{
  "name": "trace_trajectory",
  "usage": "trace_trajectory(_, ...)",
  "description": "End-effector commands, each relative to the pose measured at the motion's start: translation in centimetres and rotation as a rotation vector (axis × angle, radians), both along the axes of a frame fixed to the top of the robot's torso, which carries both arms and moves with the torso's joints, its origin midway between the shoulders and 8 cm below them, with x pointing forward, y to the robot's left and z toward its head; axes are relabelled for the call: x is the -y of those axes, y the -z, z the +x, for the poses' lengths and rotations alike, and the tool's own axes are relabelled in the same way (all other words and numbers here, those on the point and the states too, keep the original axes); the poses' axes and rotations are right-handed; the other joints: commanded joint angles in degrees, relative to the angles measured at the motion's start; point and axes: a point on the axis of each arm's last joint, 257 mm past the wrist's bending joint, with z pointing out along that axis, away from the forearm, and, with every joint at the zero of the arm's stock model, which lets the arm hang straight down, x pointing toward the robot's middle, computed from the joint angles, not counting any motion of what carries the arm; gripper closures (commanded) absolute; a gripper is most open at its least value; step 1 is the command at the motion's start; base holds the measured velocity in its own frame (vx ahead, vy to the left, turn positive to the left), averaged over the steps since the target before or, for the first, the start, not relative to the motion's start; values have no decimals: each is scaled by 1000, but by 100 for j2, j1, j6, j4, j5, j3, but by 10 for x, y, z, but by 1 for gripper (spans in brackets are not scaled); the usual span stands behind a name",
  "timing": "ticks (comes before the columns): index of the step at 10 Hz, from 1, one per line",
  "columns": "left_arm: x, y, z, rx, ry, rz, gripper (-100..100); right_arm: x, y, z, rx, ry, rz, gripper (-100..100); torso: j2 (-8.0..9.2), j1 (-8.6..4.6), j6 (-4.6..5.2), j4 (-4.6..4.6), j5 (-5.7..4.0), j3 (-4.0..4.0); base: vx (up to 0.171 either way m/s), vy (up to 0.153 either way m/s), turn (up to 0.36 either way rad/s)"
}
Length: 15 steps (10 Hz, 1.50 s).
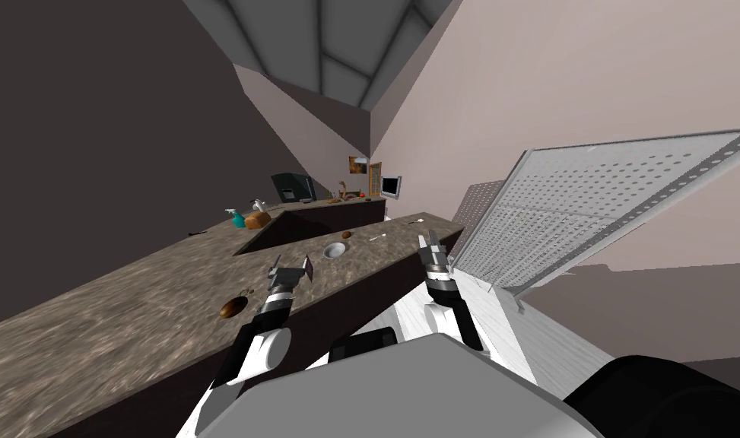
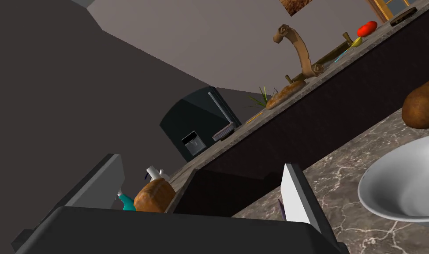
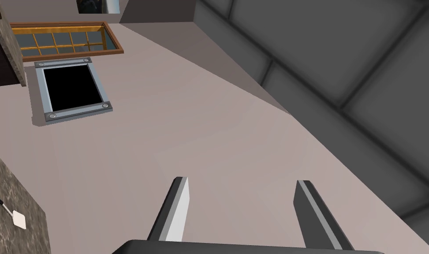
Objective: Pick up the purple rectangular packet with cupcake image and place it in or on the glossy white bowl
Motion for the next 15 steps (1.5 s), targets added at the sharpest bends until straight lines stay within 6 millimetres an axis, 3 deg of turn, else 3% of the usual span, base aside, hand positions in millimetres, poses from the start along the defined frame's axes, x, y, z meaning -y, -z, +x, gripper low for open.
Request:
trace_trajectory(1,-1,17,6,-37,12,-79,-100,0,0,0,0,0,0,0,0,0,0,0,0,0,22,-29,82)
trace_trajectory(9,6,90,17,-164,29,-453,-100,0,0,0,0,0,0,0,5,4,0,1,0,3,17,-22,62)
trace_trajectory(15,32,122,21,-189,12,-708,-100,0,0,0,0,0,0,0,8,9,0,2,1,5,8,-8,33)
